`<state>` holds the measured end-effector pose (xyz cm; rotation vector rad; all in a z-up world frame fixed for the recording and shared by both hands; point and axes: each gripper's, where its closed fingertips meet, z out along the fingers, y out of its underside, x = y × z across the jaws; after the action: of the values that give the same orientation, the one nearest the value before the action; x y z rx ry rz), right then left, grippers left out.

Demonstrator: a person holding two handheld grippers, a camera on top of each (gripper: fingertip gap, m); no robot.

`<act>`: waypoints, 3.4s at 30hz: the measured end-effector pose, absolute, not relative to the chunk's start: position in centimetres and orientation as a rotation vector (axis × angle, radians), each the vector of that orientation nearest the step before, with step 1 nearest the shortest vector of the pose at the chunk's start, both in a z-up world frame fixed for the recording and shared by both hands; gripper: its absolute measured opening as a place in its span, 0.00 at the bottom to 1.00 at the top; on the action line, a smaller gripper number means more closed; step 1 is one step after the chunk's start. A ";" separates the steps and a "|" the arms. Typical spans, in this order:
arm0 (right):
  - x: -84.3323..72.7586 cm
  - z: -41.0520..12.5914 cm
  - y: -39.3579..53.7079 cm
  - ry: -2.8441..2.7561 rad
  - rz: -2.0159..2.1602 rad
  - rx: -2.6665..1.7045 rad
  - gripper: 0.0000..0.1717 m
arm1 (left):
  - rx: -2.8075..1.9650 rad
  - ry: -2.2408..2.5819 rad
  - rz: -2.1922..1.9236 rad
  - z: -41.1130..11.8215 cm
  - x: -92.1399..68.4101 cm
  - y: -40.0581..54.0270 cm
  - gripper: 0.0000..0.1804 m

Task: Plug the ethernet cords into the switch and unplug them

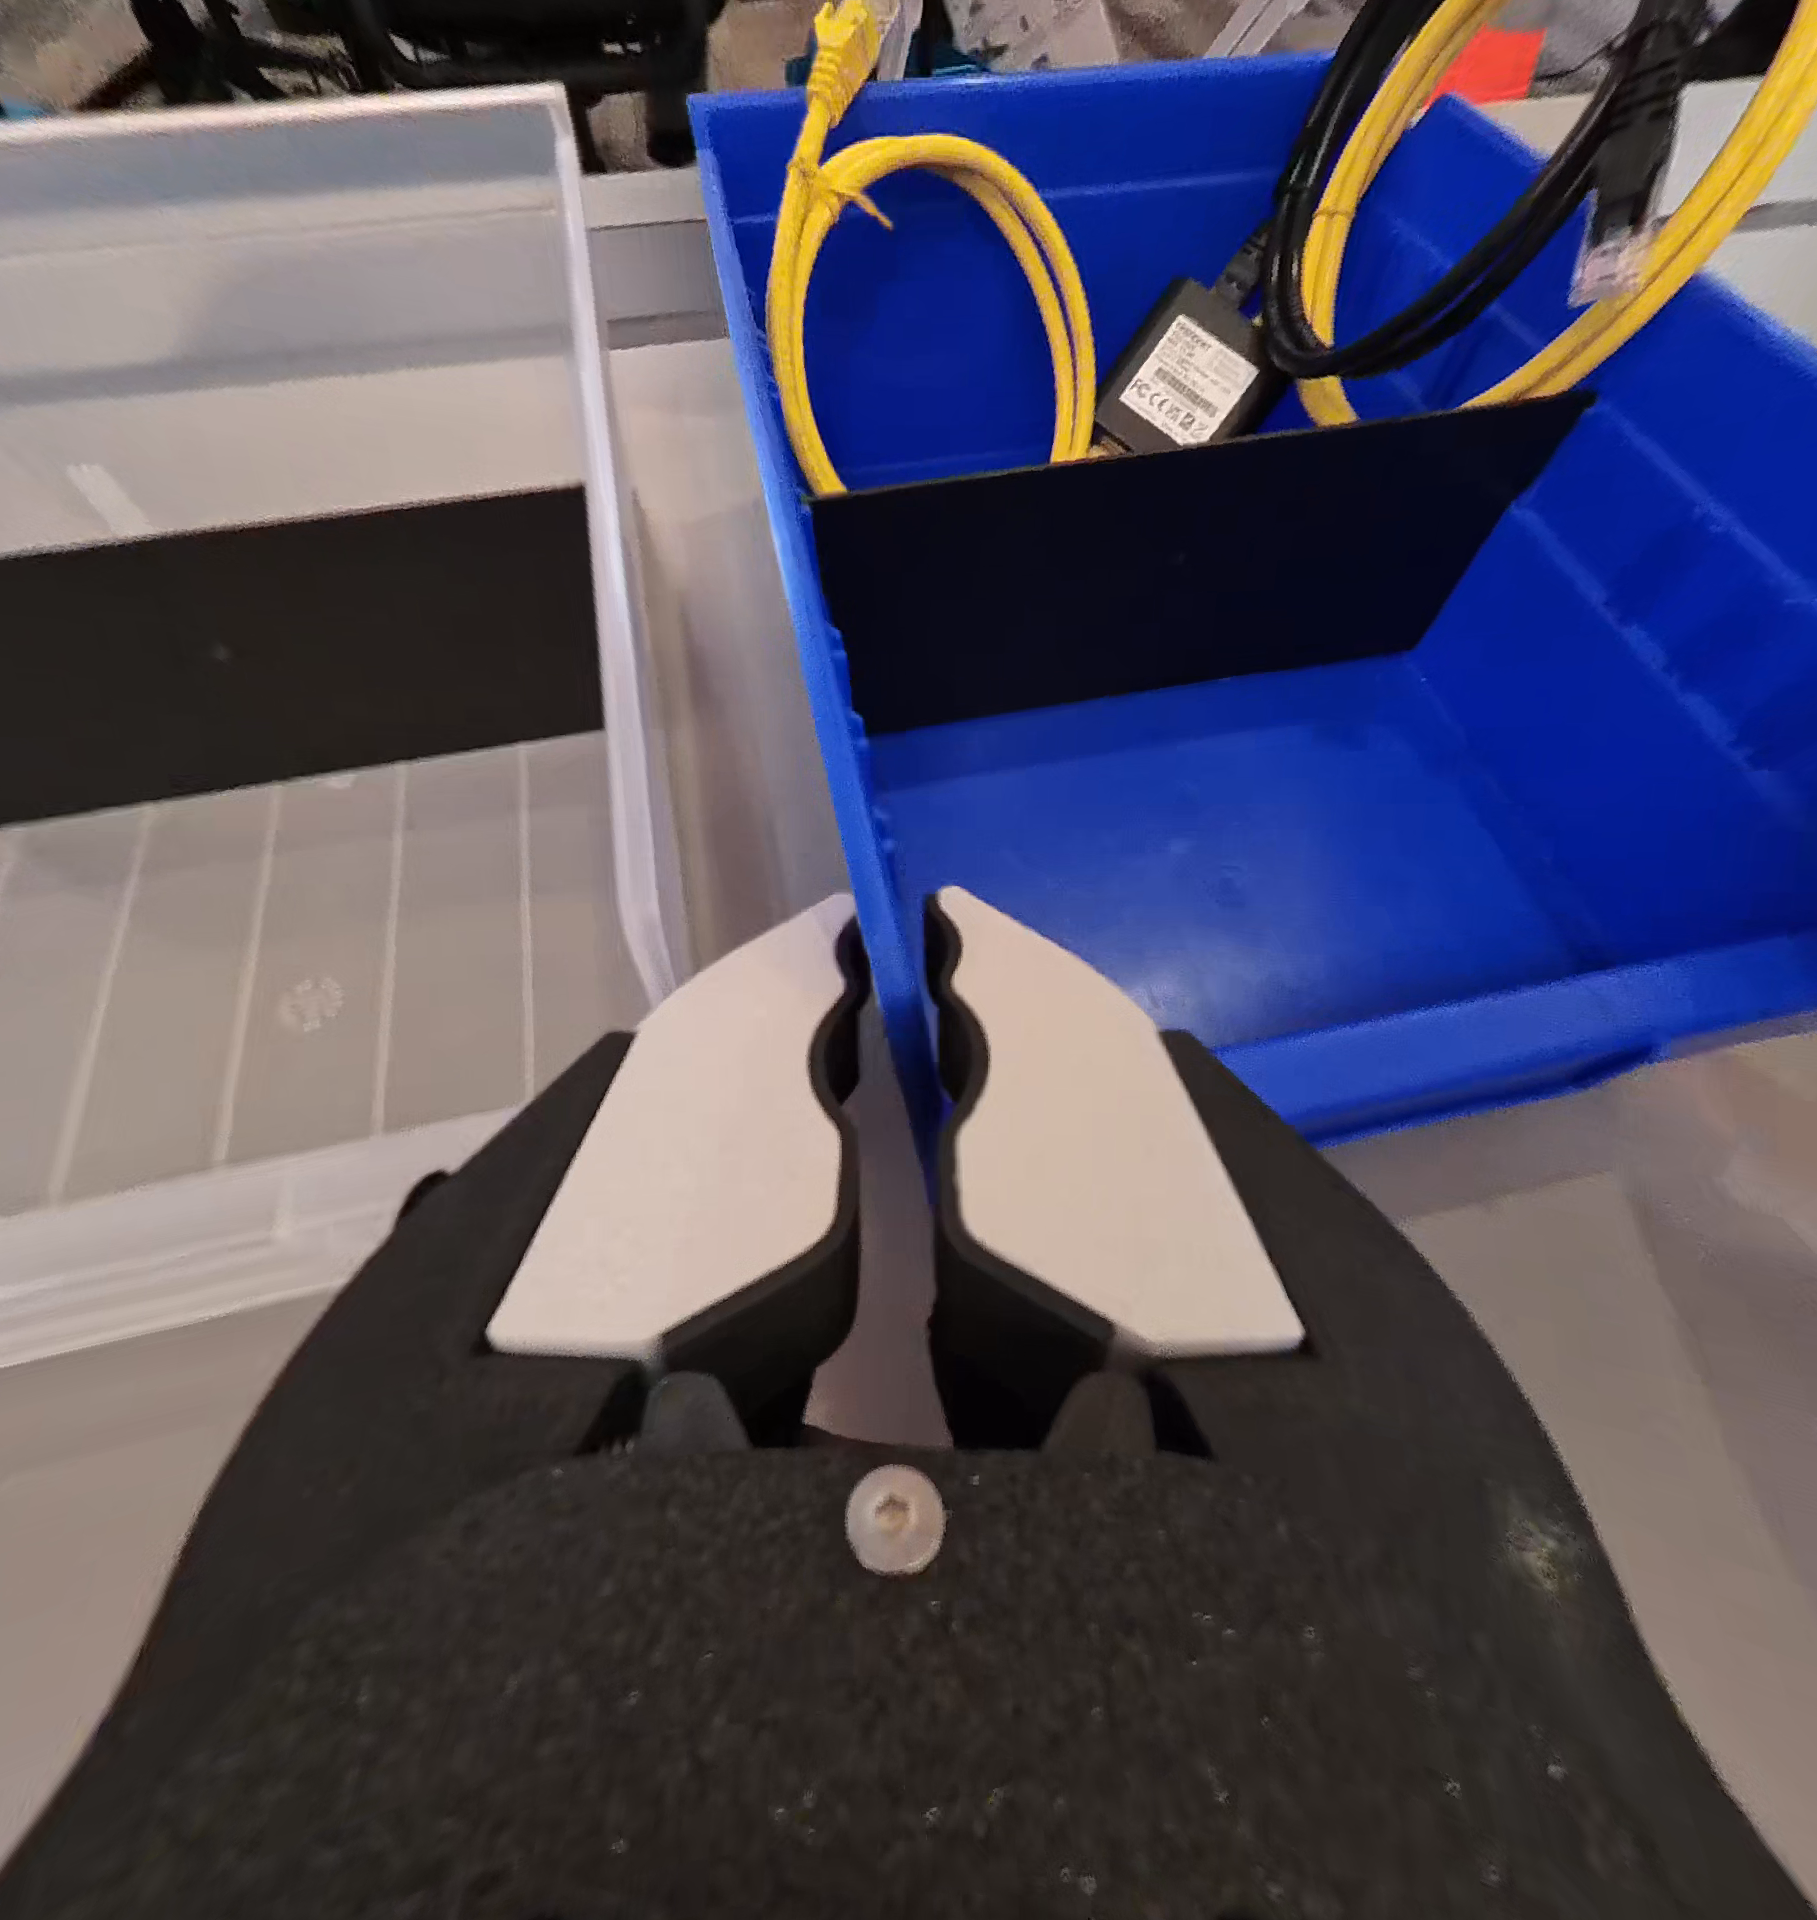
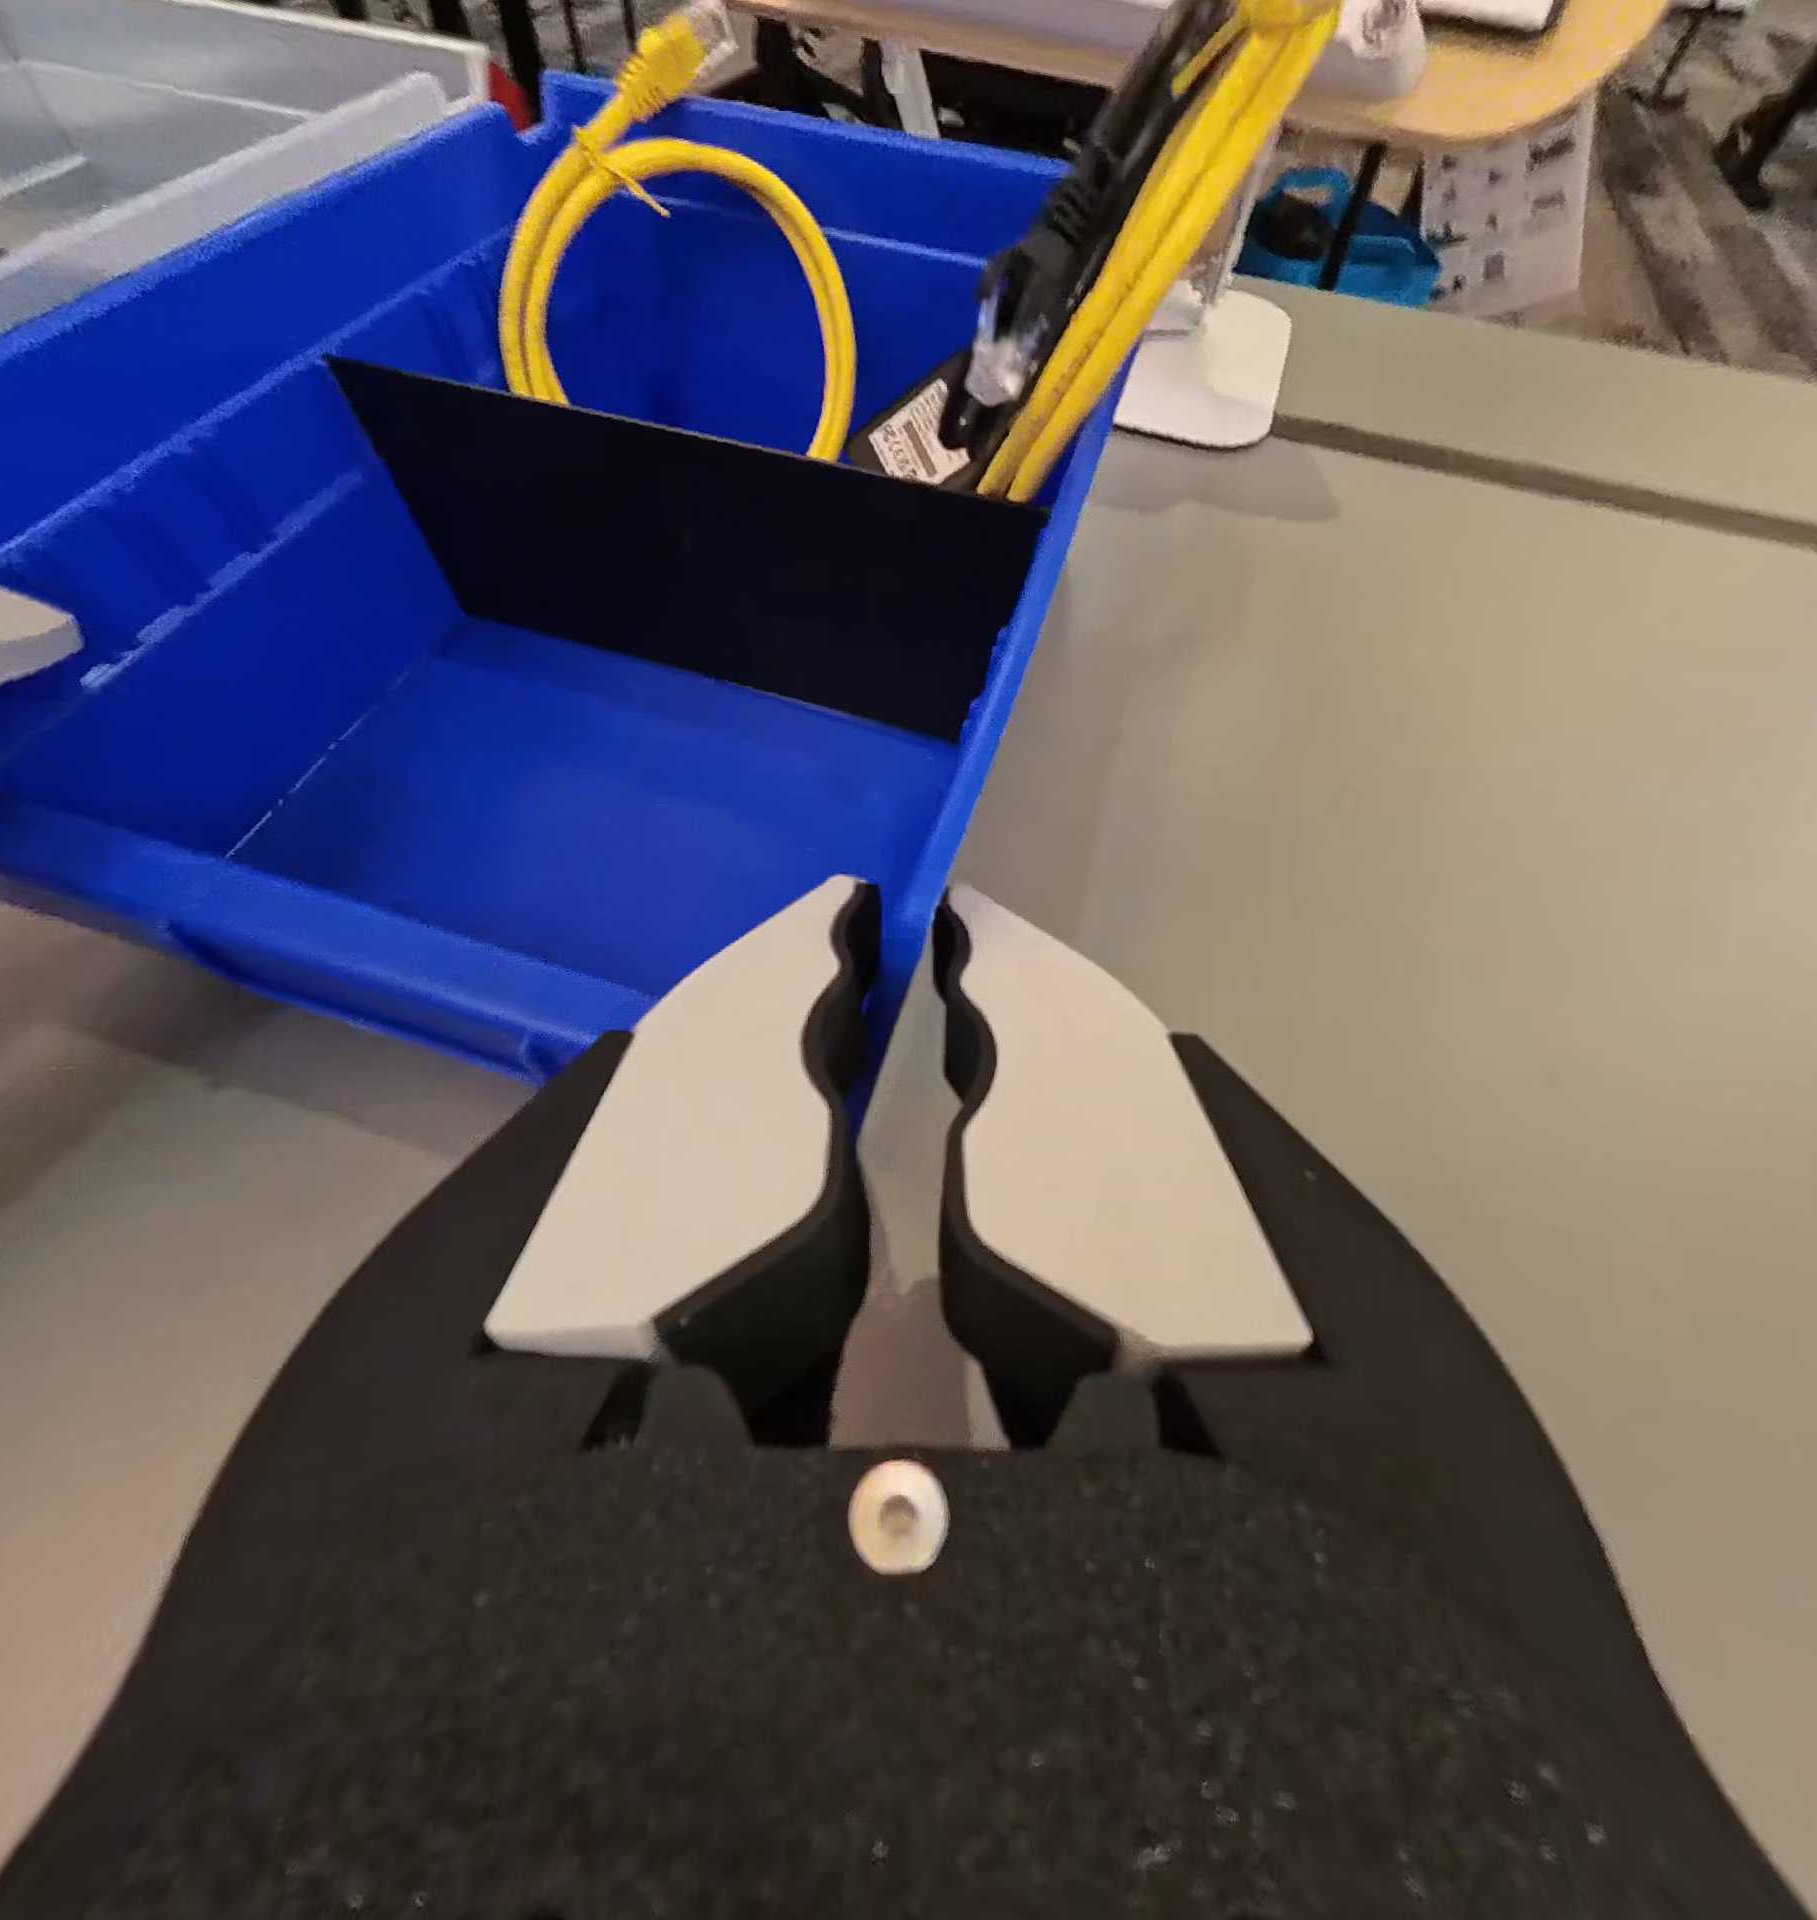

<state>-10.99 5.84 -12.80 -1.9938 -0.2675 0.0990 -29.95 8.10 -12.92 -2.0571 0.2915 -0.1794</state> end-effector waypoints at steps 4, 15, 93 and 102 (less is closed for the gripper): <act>-10.3 -10.8 3.8 -0.391 0.154 -1.936 0.10 | -2.054 0.266 -0.435 -11.8 -29.0 4.9 0.20; -14.9 -10.8 -0.2 -0.793 0.440 -1.992 0.08 | -1.989 0.267 -0.783 -11.1 -38.6 -6.2 0.25; -37.2 -11.0 1.0 -0.619 0.429 -1.915 0.02 | -2.012 -0.263 0.150 -8.8 -53.8 -7.5 0.04; -23.6 5.5 2.7 -0.424 0.134 -1.613 0.02 | -1.810 -0.048 -0.022 3.9 -41.1 -0.5 0.03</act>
<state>-23.62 2.74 5.47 -1.6132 -0.4238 0.1335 -41.05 -0.47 3.93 -1.8099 -0.0484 -0.0219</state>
